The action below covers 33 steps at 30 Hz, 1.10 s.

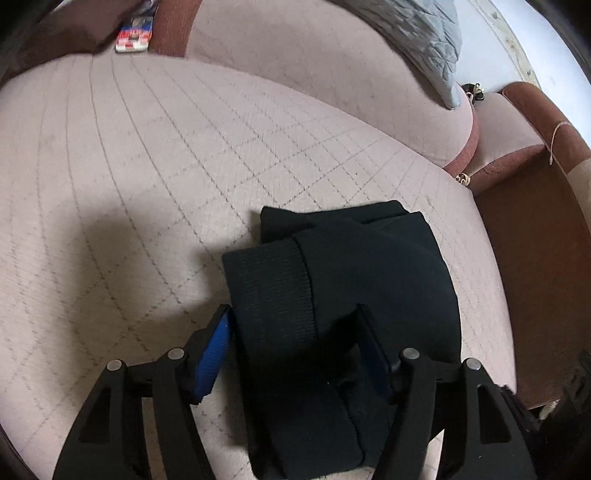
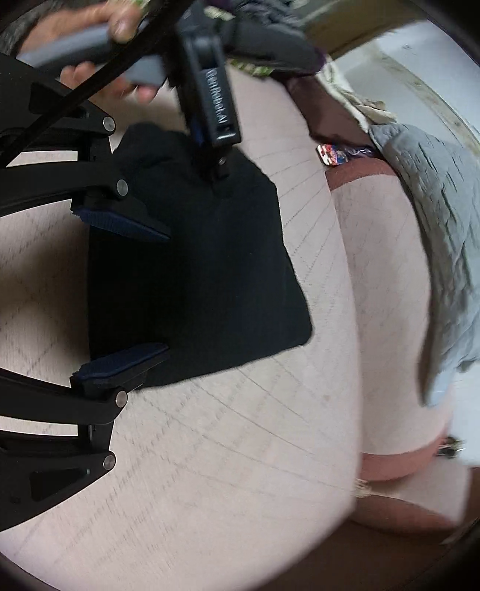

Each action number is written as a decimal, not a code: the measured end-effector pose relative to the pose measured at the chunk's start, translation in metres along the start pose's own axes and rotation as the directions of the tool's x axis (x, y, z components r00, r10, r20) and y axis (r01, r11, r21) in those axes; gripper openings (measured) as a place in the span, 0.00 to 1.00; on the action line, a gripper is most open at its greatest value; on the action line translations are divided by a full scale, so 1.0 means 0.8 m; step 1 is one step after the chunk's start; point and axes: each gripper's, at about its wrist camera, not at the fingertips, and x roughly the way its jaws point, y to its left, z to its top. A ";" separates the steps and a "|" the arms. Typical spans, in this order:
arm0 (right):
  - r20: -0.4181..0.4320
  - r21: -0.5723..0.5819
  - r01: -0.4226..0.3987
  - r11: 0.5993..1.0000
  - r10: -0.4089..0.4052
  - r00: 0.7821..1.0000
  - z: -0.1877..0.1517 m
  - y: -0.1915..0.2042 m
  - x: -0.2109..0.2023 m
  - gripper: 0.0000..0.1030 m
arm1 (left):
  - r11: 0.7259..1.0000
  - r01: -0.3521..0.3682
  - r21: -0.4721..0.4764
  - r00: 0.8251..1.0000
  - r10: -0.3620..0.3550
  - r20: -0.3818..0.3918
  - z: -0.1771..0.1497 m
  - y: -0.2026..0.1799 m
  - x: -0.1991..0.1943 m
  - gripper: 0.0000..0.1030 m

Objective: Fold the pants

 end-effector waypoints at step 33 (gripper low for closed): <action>0.017 0.016 0.145 0.989 -0.145 0.989 -0.118 0.013 -0.068 0.77 | 0.936 -0.333 0.111 0.930 0.306 0.205 -0.190 -0.036 -0.132 0.80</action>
